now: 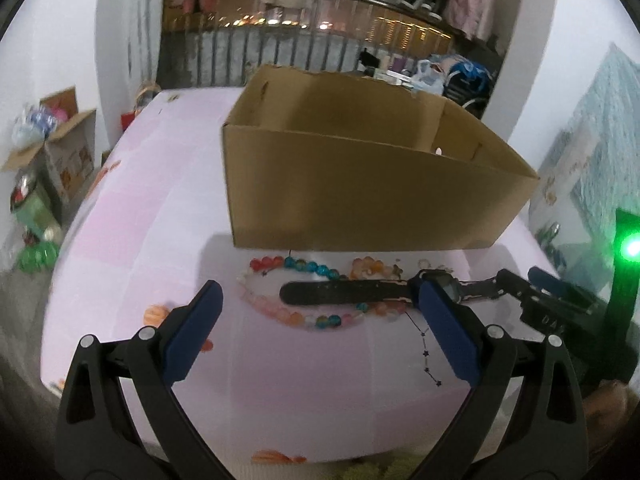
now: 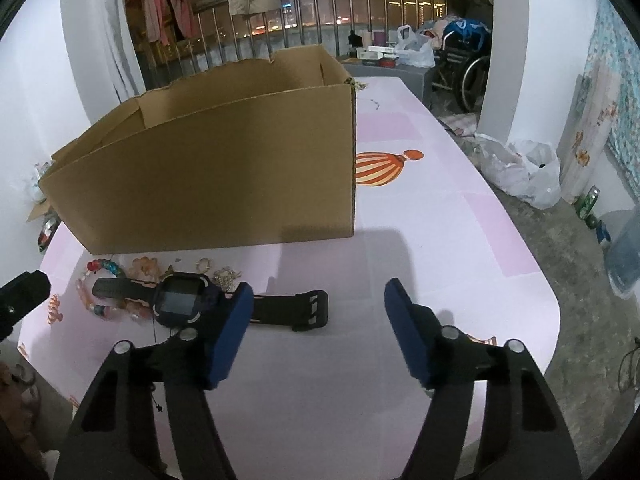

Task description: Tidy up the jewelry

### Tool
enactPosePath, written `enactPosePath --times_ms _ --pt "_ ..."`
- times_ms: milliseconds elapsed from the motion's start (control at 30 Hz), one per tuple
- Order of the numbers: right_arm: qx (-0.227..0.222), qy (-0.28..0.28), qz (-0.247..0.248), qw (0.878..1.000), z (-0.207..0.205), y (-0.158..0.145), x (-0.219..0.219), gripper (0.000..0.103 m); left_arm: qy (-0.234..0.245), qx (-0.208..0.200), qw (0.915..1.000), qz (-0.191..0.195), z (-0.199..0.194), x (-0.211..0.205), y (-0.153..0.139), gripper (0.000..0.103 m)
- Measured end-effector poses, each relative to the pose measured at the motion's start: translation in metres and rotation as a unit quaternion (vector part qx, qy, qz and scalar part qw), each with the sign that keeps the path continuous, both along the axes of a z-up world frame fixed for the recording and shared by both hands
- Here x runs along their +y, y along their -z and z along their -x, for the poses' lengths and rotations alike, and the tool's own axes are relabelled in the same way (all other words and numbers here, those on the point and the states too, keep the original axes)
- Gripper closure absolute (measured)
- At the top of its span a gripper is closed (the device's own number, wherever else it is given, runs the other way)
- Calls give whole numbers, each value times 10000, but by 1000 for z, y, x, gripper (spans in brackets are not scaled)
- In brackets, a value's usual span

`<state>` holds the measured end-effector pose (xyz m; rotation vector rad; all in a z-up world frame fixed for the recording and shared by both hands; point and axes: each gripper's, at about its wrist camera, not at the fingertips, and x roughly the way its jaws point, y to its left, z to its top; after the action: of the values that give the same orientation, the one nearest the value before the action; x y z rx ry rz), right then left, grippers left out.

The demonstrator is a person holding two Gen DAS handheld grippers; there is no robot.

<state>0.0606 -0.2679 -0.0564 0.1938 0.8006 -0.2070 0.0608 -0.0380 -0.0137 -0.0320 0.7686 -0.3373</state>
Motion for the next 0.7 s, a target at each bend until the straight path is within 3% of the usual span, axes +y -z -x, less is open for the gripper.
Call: enactPosePath --times_ms 300,333,433,533,700 --pt "171 -71 -282 9994 0 7 -5 53 460 98 9984 -315 -24 -10 14 8" --pt "189 -85 -323 9993 0 8 -5 54 538 127 9979 -339 -26 -11 15 10" --pt "199 -106 -406 9989 1 10 -5 54 728 289 9963 -350 -31 -15 18 28" --pt "258 -92 -491 9984 -1 11 -8 56 785 570 9950 -245 -38 -14 27 37" --pt "291 -68 -559 9980 -4 13 -11 59 772 788 9935 -271 -48 -13 35 38"
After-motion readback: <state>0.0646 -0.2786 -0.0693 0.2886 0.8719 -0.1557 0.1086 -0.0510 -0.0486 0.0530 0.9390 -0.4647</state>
